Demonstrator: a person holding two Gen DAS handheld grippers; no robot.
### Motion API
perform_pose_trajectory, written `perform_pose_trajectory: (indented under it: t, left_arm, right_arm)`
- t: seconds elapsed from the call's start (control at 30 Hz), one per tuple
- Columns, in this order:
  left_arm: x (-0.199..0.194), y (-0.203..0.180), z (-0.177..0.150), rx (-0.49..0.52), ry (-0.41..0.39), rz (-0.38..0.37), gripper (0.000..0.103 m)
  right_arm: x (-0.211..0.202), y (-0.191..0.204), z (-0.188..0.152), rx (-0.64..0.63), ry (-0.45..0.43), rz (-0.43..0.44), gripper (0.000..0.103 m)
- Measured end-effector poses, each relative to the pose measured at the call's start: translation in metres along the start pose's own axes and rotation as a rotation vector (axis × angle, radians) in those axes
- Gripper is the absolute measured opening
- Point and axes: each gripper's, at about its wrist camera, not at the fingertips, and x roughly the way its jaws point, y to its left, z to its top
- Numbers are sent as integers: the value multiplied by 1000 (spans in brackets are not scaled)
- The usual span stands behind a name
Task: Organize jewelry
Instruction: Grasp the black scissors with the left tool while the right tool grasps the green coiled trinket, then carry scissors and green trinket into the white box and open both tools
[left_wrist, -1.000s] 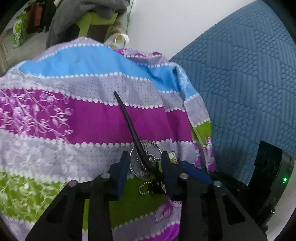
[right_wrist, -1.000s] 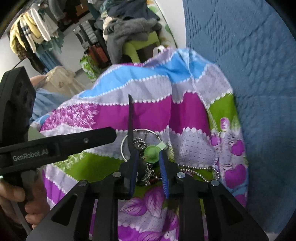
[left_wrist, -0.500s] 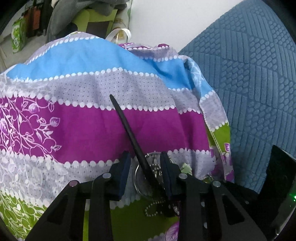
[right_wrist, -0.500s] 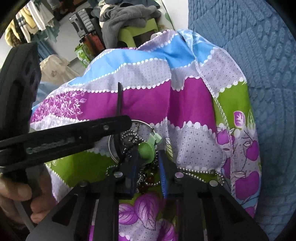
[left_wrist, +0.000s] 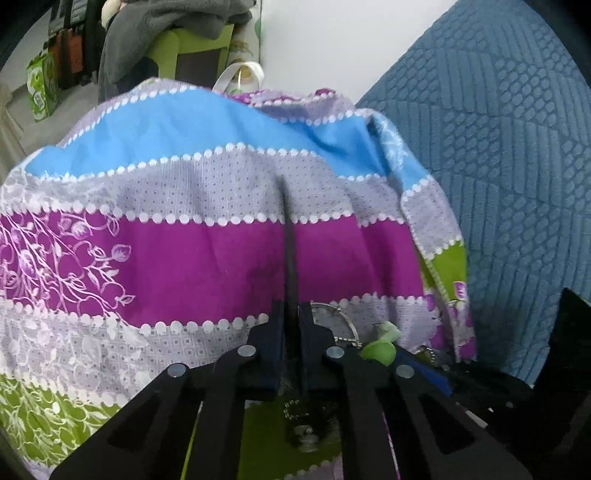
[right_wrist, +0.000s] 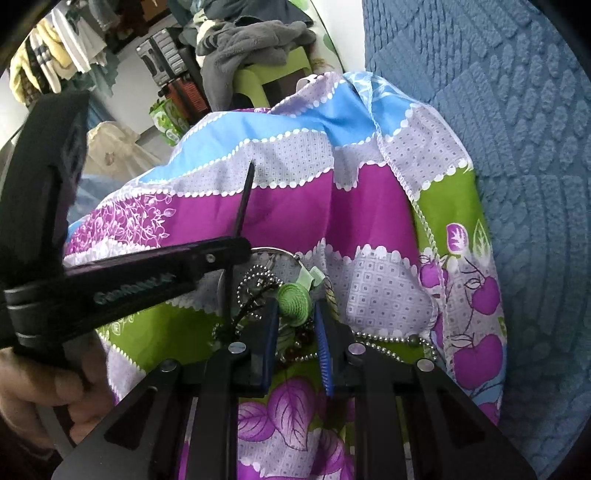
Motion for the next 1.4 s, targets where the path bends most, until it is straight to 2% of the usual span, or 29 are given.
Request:
perform_pose_trajectory:
  t: [0.37, 0.7, 1.07, 1.4]
  left_arm:
    - [-45, 0, -9, 0, -35, -26, 6]
    - [-100, 17, -41, -42, -83, -22, 6]
    - [-137, 33, -68, -38, -120, -7, 6]
    - [-160, 60, -110, -27, -110, 36, 6]
  right_arm:
    - [-17, 8, -5, -10, -35, -9, 16]
    - [-25, 34, -12, -58, -50, -23, 16]
    - [-39, 66, -26, -91, -56, -41, 16]
    - [-57, 96, -49, -116, -75, -58, 16]
